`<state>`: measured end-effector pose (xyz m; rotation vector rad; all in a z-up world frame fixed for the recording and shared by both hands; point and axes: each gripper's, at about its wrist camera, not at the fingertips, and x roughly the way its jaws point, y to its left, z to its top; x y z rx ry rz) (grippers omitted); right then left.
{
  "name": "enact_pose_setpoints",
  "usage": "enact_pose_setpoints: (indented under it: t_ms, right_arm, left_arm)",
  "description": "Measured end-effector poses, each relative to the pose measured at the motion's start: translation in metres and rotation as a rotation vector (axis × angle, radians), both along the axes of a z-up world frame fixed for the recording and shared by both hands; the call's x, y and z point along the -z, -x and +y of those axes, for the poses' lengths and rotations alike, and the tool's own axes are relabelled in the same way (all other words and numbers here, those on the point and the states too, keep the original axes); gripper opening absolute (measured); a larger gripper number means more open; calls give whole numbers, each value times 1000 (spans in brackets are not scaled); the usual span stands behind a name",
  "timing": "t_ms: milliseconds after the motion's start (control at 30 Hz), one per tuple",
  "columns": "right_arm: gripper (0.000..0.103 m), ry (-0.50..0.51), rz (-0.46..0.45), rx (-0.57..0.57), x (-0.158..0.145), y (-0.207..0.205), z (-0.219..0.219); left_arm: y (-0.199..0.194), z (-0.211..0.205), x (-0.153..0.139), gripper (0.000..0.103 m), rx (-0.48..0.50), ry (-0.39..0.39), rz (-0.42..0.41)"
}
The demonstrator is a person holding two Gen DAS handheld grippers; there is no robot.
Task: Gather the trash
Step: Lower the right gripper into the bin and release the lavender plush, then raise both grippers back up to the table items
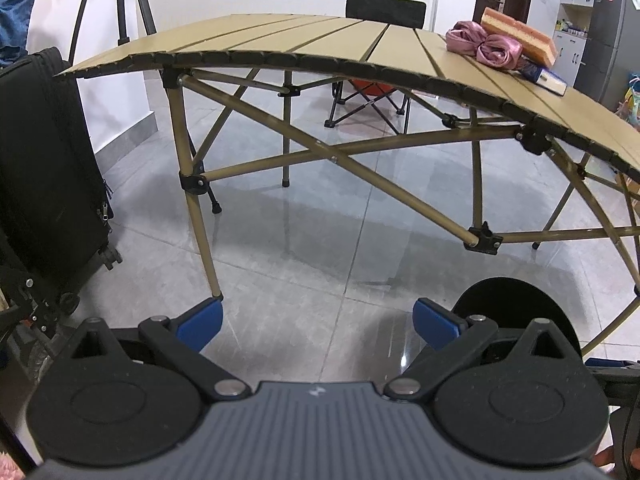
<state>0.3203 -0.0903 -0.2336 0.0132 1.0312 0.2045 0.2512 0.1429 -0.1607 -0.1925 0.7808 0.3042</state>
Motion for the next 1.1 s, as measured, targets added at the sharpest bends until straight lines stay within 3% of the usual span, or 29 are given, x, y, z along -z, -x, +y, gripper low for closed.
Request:
enact_pose_setpoints:
  t_ms: [467, 633, 900, 1100]
  right_arm:
    - [103, -43, -131, 19, -42, 31, -31]
    - [103, -77, -230, 19, -74, 45, -49]
    - [103, -101, -464, 15, -142, 55, -78]
    - [103, -114, -562, 22, -179, 45, -93]
  left_arm:
    - [15, -22, -30, 103, 33, 10, -95]
    - [19, -38, -65, 103, 70, 24, -164]
    - [5, -71, -123, 103, 142, -43, -298]
    - [-16, -81, -145, 103, 146, -40, -349]
